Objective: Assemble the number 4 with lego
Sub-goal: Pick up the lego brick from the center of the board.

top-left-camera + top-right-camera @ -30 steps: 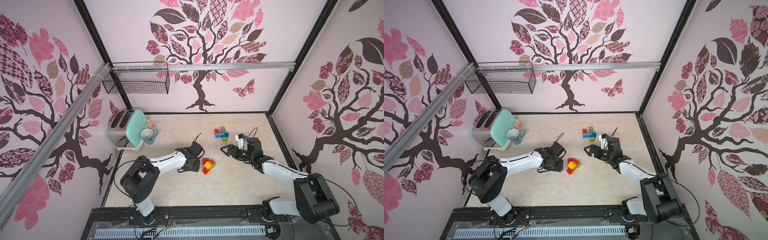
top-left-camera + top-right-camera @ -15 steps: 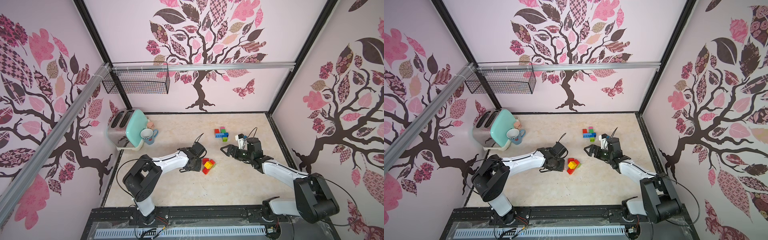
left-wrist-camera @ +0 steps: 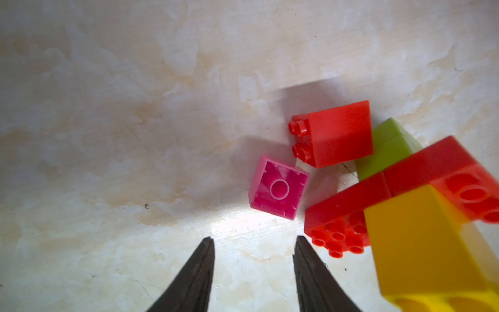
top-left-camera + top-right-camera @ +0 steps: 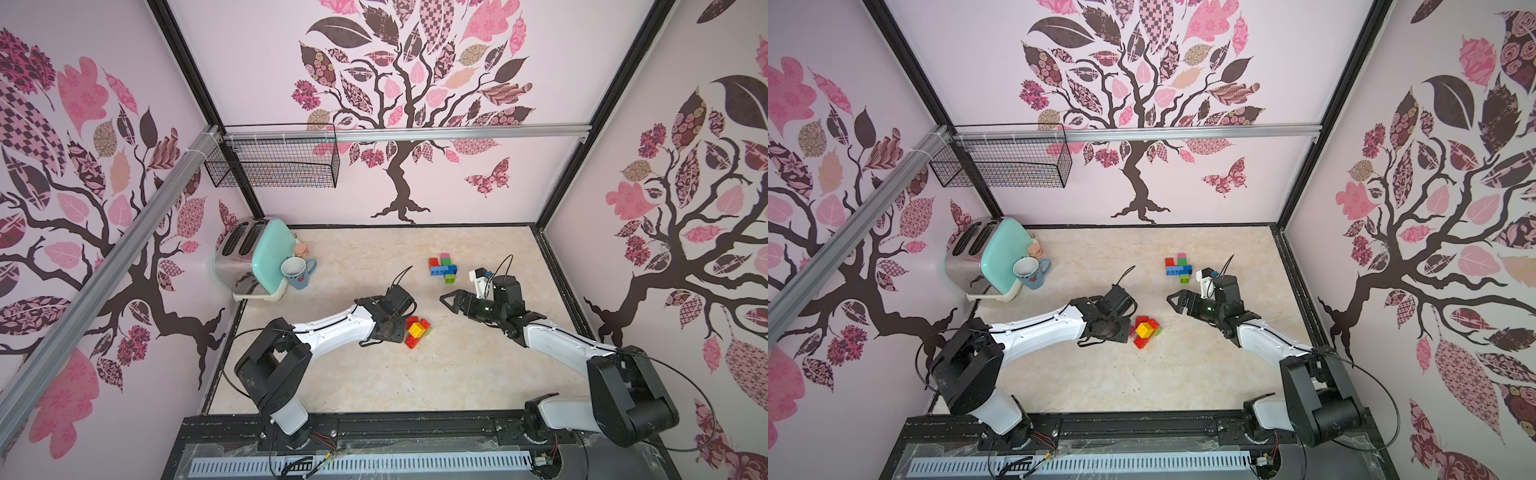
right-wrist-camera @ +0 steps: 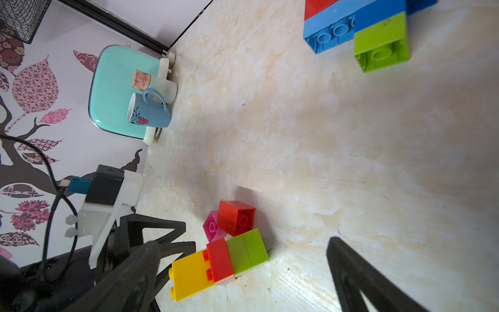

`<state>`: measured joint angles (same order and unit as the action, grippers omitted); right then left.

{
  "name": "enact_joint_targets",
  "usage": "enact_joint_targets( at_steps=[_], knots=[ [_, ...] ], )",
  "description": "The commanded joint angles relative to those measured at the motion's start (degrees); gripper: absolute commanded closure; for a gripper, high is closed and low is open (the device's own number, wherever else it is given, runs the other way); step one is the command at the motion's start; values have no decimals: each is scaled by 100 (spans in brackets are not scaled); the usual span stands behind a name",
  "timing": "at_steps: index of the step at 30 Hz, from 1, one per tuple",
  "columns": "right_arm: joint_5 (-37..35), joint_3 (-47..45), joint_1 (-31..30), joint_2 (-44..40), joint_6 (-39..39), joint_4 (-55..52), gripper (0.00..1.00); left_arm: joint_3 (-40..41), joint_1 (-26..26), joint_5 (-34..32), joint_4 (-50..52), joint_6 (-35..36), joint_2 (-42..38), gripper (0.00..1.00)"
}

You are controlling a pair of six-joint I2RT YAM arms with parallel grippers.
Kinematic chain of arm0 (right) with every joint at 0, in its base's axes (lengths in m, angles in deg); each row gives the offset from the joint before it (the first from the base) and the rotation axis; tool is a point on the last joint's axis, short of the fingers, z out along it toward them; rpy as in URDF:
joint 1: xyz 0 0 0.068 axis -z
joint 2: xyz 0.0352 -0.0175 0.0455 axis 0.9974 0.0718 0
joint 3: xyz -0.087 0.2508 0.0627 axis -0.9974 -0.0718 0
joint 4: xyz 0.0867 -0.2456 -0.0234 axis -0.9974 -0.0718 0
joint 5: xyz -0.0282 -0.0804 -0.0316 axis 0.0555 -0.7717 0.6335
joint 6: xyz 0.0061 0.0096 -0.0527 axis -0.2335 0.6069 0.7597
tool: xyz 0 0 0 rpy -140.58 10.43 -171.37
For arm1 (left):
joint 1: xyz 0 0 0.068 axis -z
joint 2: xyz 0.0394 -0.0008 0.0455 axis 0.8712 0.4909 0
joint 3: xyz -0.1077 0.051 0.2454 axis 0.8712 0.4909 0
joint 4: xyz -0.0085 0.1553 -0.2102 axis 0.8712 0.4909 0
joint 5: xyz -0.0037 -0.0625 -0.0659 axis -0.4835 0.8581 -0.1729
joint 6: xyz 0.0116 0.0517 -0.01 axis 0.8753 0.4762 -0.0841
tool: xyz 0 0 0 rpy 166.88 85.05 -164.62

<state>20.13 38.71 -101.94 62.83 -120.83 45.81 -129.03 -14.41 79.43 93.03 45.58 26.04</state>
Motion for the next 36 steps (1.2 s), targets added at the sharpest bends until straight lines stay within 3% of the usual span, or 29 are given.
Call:
enact_joint_targets(
  at_steps=[1,5,11,22,31,36],
  knots=[
    [-43,87,-47,55,143,-148,0,-74,-14,244,-100,47,42,42],
    [-36,92,-64,77,122,-131,1,-104,-5,311,-297,31,101,39],
    [-51,107,-91,59,138,-136,1,-455,-10,33,-113,907,641,38],
    [-44,104,-95,41,198,-192,0,-624,-14,24,-349,1211,1211,48],
    [492,372,-262,117,353,-458,3,-128,-145,-169,-992,1667,538,99],
    [727,978,-768,353,609,-1024,7,442,-153,-350,-1880,2793,-507,100]
  ],
)
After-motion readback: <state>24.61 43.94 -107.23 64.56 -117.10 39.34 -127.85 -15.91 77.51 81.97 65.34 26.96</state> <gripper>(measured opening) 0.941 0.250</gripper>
